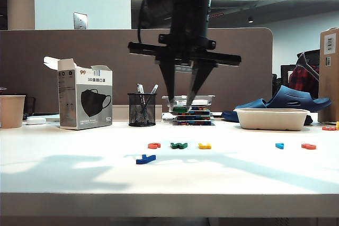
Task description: Select the appropriate letters from the row of letter magnets placed on the table to arrange into the word "yes".
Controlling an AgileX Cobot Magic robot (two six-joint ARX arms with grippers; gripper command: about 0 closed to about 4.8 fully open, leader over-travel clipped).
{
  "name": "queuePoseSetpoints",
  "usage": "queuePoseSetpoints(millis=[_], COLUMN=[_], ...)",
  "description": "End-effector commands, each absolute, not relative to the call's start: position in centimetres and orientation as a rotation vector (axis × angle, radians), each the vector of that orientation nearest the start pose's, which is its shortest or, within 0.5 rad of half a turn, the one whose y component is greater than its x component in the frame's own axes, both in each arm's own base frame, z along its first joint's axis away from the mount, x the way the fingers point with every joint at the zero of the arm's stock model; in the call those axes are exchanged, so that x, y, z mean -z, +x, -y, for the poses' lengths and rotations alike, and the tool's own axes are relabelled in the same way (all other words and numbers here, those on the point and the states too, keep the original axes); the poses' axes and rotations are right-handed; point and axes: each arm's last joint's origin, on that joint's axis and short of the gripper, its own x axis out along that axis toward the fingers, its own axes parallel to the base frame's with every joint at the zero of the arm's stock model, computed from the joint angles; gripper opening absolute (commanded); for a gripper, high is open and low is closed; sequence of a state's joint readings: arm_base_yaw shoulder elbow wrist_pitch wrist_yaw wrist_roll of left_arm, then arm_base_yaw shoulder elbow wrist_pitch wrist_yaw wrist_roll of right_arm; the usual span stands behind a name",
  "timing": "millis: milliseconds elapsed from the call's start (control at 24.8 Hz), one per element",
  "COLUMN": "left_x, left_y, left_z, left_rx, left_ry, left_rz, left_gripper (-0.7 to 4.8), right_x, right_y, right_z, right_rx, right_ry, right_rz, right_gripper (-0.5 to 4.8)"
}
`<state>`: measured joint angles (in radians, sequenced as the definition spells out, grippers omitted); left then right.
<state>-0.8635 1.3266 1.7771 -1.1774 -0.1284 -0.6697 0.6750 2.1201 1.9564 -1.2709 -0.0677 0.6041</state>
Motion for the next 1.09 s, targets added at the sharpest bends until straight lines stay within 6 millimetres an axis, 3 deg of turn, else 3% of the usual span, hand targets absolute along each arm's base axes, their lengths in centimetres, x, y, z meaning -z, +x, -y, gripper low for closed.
queuePoseSetpoints(millis=[40, 201, 403, 805, 1087], left_x=[-45.9, -45.9, -45.8, -45.8, -45.8], left_y=[14.7, 14.7, 14.7, 14.7, 14.7], left_z=[16.6, 16.6, 16.6, 16.6, 16.6], left_rx=[0.451, 0.451, 0.451, 0.451, 0.450], left_ry=[-0.269, -0.269, -0.267, -0.264, -0.264], left_rz=[-0.827, -0.827, -0.828, -0.830, -0.830], left_gripper=[-0.05, -0.05, -0.05, -0.05, -0.05], right_x=[-25.4, -24.2, -21.1, -18.8, -18.5], right_y=[32.5, 32.2, 31.5, 31.8, 31.8], right_z=[-27.1, -27.1, -27.1, -28.2, -28.1], right_rx=[-0.158, -0.137, -0.122, -0.122, -0.113], right_ry=[0.061, 0.056, 0.025, 0.021, 0.011], right_rz=[-1.479, -1.501, -1.541, -1.532, -1.546], right_gripper=[1.03, 1.03, 1.03, 1.03, 1.03])
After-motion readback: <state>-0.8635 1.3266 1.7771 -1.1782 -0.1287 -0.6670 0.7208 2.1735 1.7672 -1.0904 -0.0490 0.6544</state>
